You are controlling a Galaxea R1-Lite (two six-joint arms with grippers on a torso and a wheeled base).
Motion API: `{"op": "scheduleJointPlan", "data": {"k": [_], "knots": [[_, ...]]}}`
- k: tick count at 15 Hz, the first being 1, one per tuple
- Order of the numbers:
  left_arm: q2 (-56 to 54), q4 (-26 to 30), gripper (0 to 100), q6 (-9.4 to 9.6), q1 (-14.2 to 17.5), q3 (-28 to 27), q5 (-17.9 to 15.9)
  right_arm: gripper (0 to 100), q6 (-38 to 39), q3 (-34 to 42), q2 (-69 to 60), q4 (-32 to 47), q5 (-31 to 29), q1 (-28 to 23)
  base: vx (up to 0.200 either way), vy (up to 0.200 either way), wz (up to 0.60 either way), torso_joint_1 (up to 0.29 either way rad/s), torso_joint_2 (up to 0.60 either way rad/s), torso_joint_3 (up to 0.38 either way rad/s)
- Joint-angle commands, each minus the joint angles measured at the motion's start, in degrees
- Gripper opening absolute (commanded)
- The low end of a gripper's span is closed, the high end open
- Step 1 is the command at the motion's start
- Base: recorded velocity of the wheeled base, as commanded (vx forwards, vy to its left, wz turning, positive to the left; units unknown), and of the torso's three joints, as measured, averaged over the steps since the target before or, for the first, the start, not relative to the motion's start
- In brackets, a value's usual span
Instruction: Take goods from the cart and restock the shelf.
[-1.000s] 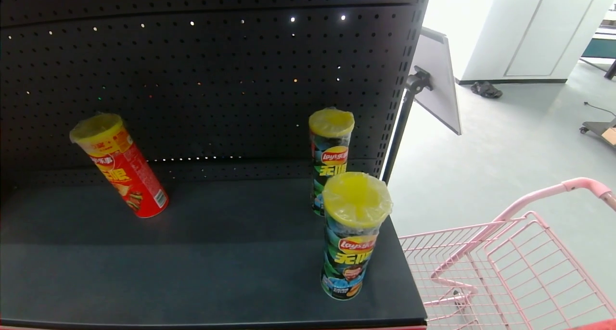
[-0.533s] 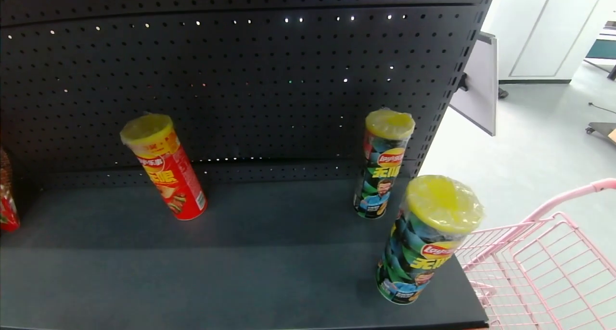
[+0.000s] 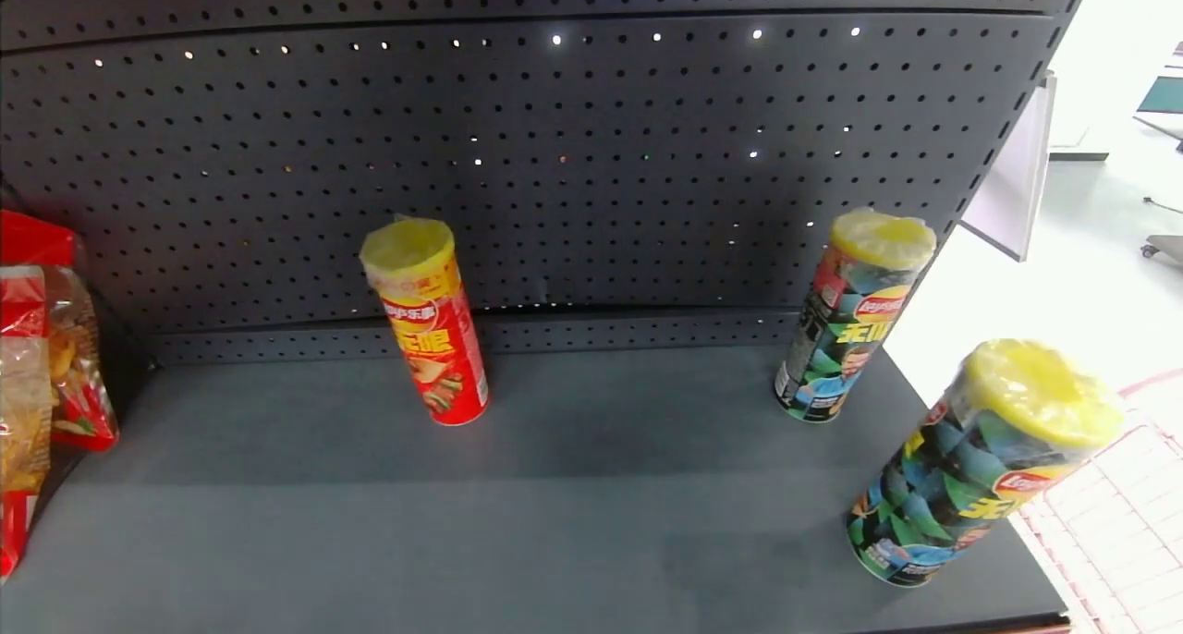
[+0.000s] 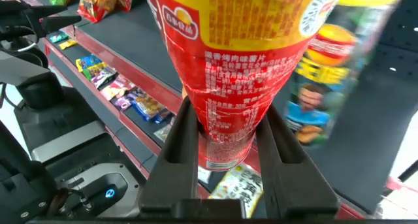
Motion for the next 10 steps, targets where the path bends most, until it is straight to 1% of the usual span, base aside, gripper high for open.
{"op": "scheduleJointPlan", "data": {"k": [1,7,10], "knots": [[0.0,0.0,100,-0.04,0.1,0.0,0.0,0,-0.1,0.1,0.1,0.0,0.0,0.0,0.000,0.200,0.00,-0.002,-0.01,-0.002],[0.0,0.0,100,-0.13,0.0,0.0,0.0,0,-0.1,0.1,0.2,0.1,0.0,0.0,0.000,0.200,0.00,0.002,0.00,0.001],[0.0,0.0,100,-0.13,0.1,0.0,0.0,0,0.0,0.5,0.3,0.1,0.0,0.0,0.000,0.000,0.00,0.000,0.00,0.000]]}}
